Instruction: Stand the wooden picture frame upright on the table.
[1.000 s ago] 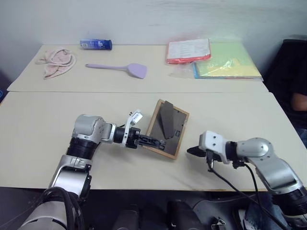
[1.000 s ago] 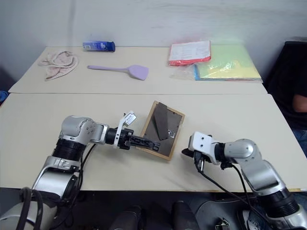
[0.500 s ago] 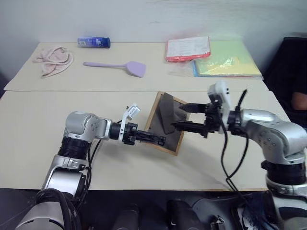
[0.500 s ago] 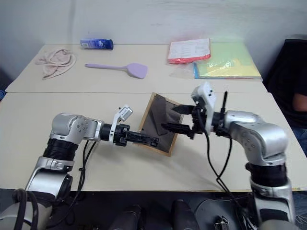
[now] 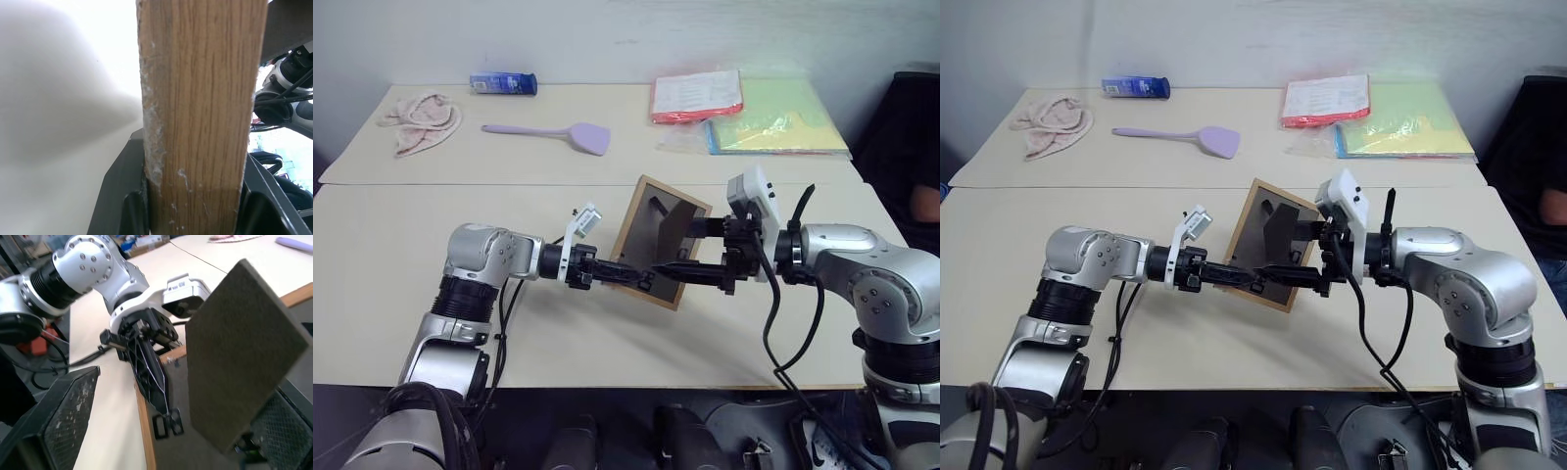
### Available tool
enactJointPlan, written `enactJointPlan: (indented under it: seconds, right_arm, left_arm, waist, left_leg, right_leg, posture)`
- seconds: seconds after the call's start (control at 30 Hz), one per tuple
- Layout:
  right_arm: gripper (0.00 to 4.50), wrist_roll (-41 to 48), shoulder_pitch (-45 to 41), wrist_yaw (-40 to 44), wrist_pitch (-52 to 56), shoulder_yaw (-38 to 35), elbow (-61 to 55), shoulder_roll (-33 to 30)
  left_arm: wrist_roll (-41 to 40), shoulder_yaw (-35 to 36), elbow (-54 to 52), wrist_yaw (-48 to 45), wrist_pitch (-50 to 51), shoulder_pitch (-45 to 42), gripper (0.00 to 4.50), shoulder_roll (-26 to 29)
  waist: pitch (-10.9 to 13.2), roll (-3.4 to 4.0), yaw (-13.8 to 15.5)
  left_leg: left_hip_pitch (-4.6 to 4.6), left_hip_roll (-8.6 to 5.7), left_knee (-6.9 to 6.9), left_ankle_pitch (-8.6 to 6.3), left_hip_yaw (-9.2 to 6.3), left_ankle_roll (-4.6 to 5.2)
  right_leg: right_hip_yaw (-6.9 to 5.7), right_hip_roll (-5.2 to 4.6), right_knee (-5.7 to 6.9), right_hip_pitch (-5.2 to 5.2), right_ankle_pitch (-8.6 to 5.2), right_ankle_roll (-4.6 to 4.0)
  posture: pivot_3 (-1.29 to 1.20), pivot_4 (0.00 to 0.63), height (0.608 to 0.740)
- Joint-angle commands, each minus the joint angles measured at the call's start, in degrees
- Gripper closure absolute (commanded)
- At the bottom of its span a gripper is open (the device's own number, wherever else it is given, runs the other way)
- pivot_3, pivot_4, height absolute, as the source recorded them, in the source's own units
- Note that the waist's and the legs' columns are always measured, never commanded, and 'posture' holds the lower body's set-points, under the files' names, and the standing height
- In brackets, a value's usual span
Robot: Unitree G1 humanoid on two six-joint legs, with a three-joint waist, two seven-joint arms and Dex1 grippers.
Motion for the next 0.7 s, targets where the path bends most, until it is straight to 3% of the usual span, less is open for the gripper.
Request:
enactJointPlan:
  seconds: [0.03,0.17,0.3,0.47,0.63,0.7]
  right_arm:
    - [0.0,-17.5,5.3,-0.5,-15.6,5.4,-0.9,-9.8]
    - [0.0,-22.8,13.8,4.1,-30.3,0.4,0.6,-16.5]
    - [0.0,-34.8,19.8,2.1,-57.6,-0.6,7.9,-16.7]
    - [0.0,-67.7,9.6,-25.3,-97.6,7.5,28.8,-12.4]
    - [0.0,-88.6,-1.1,-49.4,-110.6,12.5,39.9,-7.5]
    - [0.37,-95.2,-4.9,-57.0,-112.1,15.3,42.2,-5.4]
  left_arm:
    - [-3.0,2.8,-1.7,-0.8,0.5,-2.3,3.22,0.3]
    - [-3.5,2.5,-3.2,-0.8,1.1,-1.9,3.22,1.3]
    - [-4.3,2.5,-4.1,-0.8,2.3,-2.3,3.22,2.2]
    - [-6.3,3.5,-4.4,-0.8,4.8,-3.5,3.22,2.4]
    - [-7.5,3.5,-4.2,-1.0,6.3,-4.4,3.22,2.9]
    - [-7.8,3.7,-3.7,-0.7,6.9,-4.9,3.22,2.7]
  waist:
    - [0.0,-0.01,0.1]
    - [0.1,-0.16,0.2]
    - [0.1,-0.19,-0.2]
    - [0.1,-0.21,-0.6]
    - [0.1,-0.2,-1.5]
    - [0.1,-0.2,-1.6]
  left_leg:
    - [-0.01,-0.01,0.0,0.0,0.02,0.01]
    - [-0.01,-0.09,0.0,0.0,0.09,0.04]
    - [0.08,-0.04,0.0,0.01,0.2,0.04]
    - [0.34,-0.01,0.0,0.02,0.61,0.03]
    - [0.28,0.0,-0.06,0.09,0.68,-0.08]
    - [0.27,0.01,-0.06,0.11,0.66,-0.1]
  right_leg:
    - [0.01,0.0,-0.02,0.0,0.0,0.0]
    - [0.07,0.0,-0.08,0.0,0.0,0.0]
    - [0.18,0.07,0.0,0.0,0.0,0.0]
    - [0.46,0.16,0.19,-0.04,0.0,0.0]
    - [0.48,0.2,0.3,-0.25,-0.01,-0.01]
    - [0.48,0.21,0.32,-0.25,-0.01,-0.02]
  posture:
    - [0.0,0.15,0.74]
    - [0.0,0.15,0.74]
    - [0.0,0.15,0.74]
    - [0.0,0.15,0.74]
    - [0.0,0.15,0.74]
    - [0.0,0.15,0.74]
